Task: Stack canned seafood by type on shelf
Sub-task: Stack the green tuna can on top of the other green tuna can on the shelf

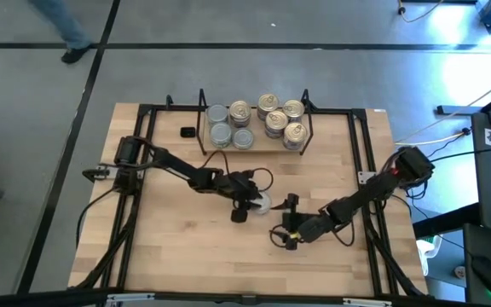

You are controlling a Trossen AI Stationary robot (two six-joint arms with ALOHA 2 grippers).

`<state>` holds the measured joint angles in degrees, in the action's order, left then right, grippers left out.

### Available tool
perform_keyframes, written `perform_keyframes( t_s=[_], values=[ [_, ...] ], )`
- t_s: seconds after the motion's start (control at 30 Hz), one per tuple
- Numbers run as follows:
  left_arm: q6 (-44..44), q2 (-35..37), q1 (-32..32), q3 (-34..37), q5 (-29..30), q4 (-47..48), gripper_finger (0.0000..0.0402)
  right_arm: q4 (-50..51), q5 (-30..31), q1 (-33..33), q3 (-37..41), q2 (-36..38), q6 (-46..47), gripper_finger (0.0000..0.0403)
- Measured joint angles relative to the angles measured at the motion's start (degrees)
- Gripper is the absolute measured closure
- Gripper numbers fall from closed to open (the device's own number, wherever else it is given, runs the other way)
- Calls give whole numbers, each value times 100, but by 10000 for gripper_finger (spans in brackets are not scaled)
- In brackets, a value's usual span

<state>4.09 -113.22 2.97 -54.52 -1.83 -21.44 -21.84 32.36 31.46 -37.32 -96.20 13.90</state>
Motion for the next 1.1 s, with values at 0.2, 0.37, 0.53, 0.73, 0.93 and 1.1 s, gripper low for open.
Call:
perform_keyframes(
  t_s=[0.2, 0.37, 0.53, 0.73, 0.93, 1.1],
  values=[
    [-405, -378, -338, 345, -821, -1122, 266, -40, 444, -87, -131, -433, -1178, 41],
    [-986, -789, -568, 526, -1370, -2195, 269, 324, 672, -198, -366, -527, -1929, 41],
    [-1411, -1065, -703, 544, -1638, -2873, 269, 911, 853, -343, -605, -519, -2365, 41],
    [-1575, -1080, -797, 553, -1764, -2946, 270, 1316, 861, -417, -629, -520, -2498, 41],
    [-1632, -1088, -811, 563, -1807, -3008, 270, 1659, 1175, -457, -627, -586, -2751, 41],
    [-1638, -1088, -805, 563, -1805, -3009, 270, 1305, 1005, -704, -649, -864, -3045, 43]
  ],
)
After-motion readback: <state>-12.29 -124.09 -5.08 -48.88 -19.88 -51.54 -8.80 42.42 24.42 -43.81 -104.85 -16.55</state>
